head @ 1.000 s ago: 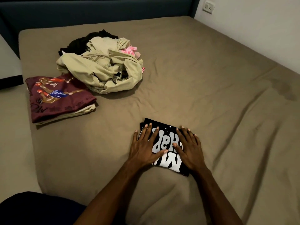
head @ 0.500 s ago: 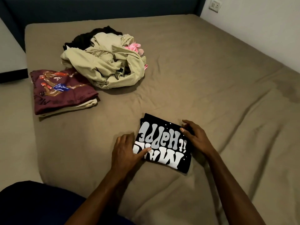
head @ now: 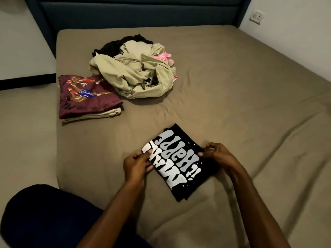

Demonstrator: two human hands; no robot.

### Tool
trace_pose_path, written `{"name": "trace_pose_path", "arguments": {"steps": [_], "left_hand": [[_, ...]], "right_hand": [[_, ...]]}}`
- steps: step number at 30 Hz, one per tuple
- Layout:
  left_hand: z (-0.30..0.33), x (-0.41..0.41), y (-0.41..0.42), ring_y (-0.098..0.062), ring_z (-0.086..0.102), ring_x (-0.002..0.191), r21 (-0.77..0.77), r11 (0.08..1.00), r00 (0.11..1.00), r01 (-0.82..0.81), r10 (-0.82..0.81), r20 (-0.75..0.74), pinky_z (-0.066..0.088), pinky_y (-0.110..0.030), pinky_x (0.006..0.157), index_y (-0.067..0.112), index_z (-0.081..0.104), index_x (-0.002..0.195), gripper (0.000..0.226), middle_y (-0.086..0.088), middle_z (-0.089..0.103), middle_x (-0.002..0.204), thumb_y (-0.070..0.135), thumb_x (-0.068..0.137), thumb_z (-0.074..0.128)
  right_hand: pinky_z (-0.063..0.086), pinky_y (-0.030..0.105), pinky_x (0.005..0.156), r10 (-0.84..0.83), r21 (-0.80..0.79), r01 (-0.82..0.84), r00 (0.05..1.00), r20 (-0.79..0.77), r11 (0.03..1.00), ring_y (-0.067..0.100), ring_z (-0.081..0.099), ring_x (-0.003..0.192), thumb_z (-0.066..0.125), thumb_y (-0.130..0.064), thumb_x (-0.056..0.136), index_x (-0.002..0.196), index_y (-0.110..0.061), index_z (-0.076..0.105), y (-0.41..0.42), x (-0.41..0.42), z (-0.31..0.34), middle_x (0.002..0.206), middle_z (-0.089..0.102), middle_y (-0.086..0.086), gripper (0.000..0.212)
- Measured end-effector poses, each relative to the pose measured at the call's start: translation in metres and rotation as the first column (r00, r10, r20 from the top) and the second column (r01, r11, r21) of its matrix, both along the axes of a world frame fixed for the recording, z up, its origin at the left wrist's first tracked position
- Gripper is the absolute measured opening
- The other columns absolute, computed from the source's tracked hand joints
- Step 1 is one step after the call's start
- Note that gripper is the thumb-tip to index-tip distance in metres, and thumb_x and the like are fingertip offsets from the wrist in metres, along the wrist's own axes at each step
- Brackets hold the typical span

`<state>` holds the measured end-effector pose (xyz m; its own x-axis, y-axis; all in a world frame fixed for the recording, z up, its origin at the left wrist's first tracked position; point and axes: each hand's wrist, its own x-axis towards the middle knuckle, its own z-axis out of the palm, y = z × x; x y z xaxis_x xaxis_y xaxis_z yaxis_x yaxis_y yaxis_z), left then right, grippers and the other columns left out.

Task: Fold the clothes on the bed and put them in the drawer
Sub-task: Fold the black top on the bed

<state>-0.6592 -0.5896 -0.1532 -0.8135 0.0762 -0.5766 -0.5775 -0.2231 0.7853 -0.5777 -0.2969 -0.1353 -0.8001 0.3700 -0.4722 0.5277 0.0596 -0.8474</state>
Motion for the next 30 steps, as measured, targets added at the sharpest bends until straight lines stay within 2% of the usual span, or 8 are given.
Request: {"name": "trace_pose_path", "arguments": {"steps": [2, 6, 7, 10, 16, 20, 26, 30], "left_hand": [[-0.01, 0.03, 0.007, -0.032, 0.074, 0.08, -0.028, 0.999, 0.999, -0.037, 0.038, 0.036, 0.065, -0.042, 0.069, -0.002, 0.069, 0.098, 0.031, -0.017, 0.077, 0.088, 0.023, 0.085, 0.082], [-0.022, 0.065, 0.029, -0.022, 0.077, 0.089, -0.12, 0.991, 0.994, 0.063, -0.073, -0.079, 0.062, -0.049, 0.082, 0.024, 0.074, 0.099, 0.048, 0.001, 0.079, 0.095, 0.059, 0.069, 0.088], [-0.021, 0.066, 0.033, -0.019, 0.076, 0.093, -0.109, 0.99, 0.99, 0.09, -0.102, -0.103, 0.061, -0.049, 0.085, 0.032, 0.071, 0.107, 0.05, 0.006, 0.078, 0.1, 0.056, 0.067, 0.088], [-0.017, 0.064, 0.047, -0.016, 0.074, 0.103, -0.028, 0.991, 0.981, 0.128, -0.131, -0.146, 0.06, -0.049, 0.089, 0.048, 0.056, 0.127, 0.07, 0.012, 0.074, 0.115, 0.031, 0.066, 0.085], [-0.006, 0.046, 0.034, -0.023, 0.073, 0.107, 0.082, 0.992, 0.973, 0.093, -0.073, -0.217, 0.057, -0.053, 0.095, 0.033, 0.056, 0.132, 0.075, 0.003, 0.075, 0.119, 0.006, 0.07, 0.086], [0.015, 0.023, 0.018, -0.021, 0.074, 0.104, 0.087, 0.991, 0.95, 0.1, -0.069, -0.303, 0.06, -0.049, 0.091, 0.036, 0.059, 0.123, 0.063, 0.001, 0.076, 0.116, -0.001, 0.078, 0.084], [0.047, -0.062, -0.042, -0.025, 0.075, 0.101, -0.019, 1.0, 0.922, 0.013, -0.019, -0.388, 0.061, -0.051, 0.087, 0.023, 0.056, 0.136, 0.078, -0.004, 0.076, 0.115, 0.006, 0.068, 0.091], [0.06, -0.135, -0.098, -0.028, 0.074, 0.106, -0.086, 0.996, 0.903, -0.03, -0.01, -0.43, 0.059, -0.055, 0.09, 0.02, 0.057, 0.136, 0.078, -0.006, 0.074, 0.12, 0.013, 0.066, 0.09]], "right_hand": [[0.054, 0.025, 0.061, -0.101, -0.003, 0.101, 0.994, -0.029, 0.995, 0.02, 0.07, 0.071, 0.083, -0.023, 0.086, 0.104, -0.001, 0.07, -0.006, 0.001, 0.004, 0.087, 0.076, 0.012, 0.032], [0.055, 0.028, 0.064, -0.036, -0.043, 0.036, 0.999, -0.007, 0.998, 0.02, 0.072, 0.074, 0.071, -0.029, 0.097, 0.106, 0.004, 0.069, -0.016, -0.013, 0.01, 0.091, 0.076, 0.015, 0.034], [0.058, 0.03, 0.068, -0.014, -0.094, 0.014, 1.0, -0.002, 0.995, 0.022, 0.074, 0.079, 0.069, -0.027, 0.098, 0.109, 0.003, 0.068, -0.018, -0.017, 0.011, 0.097, 0.076, 0.017, 0.032], [0.056, 0.049, 0.1, 0.068, -0.261, -0.062, 0.998, 0.016, 0.963, 0.04, 0.069, 0.112, 0.067, -0.021, 0.098, 0.13, 0.002, 0.062, -0.018, -0.024, 0.009, 0.123, 0.071, 0.023, 0.039], [0.053, 0.05, 0.104, 0.08, -0.453, -0.119, 0.991, -0.106, 0.884, 0.044, 0.061, 0.124, 0.059, 0.001, 0.096, 0.141, -0.011, 0.061, -0.026, -0.025, 0.004, 0.138, 0.063, 0.024, 0.046], [0.043, 0.055, 0.114, 0.042, -0.477, -0.156, 0.969, -0.242, 0.865, 0.044, 0.056, 0.131, 0.055, 0.003, 0.097, 0.145, -0.013, 0.056, -0.044, -0.042, 0.006, 0.144, 0.059, 0.021, 0.051], [0.058, 0.044, 0.099, 0.067, -0.537, -0.25, 0.939, -0.337, 0.806, 0.035, 0.067, 0.119, 0.055, 0.004, 0.095, 0.146, -0.017, 0.056, -0.101, -0.119, 0.025, 0.141, 0.063, 0.017, 0.056], [0.055, 0.044, 0.102, 0.135, -0.524, -0.338, 0.912, -0.388, 0.782, 0.036, 0.063, 0.125, 0.058, 0.006, 0.092, 0.148, -0.018, 0.053, -0.153, -0.203, 0.032, 0.143, 0.061, 0.018, 0.061]]}}
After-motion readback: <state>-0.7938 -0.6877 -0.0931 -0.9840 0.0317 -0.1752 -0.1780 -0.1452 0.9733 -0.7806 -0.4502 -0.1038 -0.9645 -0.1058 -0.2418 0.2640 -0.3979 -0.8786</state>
